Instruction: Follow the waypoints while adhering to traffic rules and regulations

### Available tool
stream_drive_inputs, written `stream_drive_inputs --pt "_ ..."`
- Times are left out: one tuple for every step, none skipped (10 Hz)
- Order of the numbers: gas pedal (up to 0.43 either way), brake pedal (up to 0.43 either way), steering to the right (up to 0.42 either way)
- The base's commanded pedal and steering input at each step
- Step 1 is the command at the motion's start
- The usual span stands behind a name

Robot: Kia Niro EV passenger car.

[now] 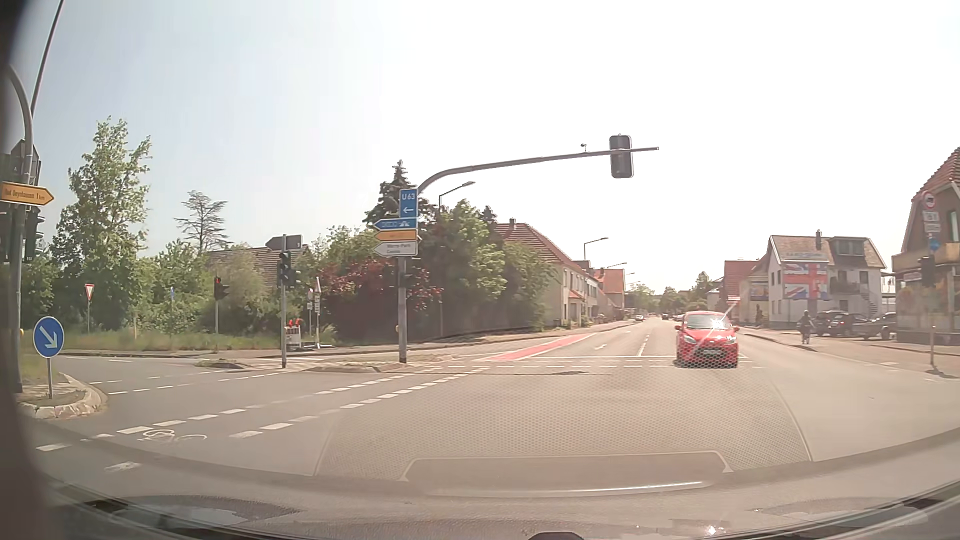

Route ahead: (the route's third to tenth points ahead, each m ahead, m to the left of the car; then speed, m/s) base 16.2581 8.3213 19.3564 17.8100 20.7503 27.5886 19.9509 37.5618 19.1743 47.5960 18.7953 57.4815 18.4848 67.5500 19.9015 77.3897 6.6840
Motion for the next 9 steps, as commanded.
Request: stream_drive_inputs --pt "0.169 0.0 -0.283" --pt "0.169 0.0 -0.287" --pt "0.169 0.0 -0.287" --pt "0.169 0.0 -0.287" --pt "0.169 0.0 -0.289" --pt "0.169 0.0 -0.29" --pt "0.169 0.0 -0.292" --pt "0.169 0.0 -0.293" --pt "0.177 0.0 -0.295"
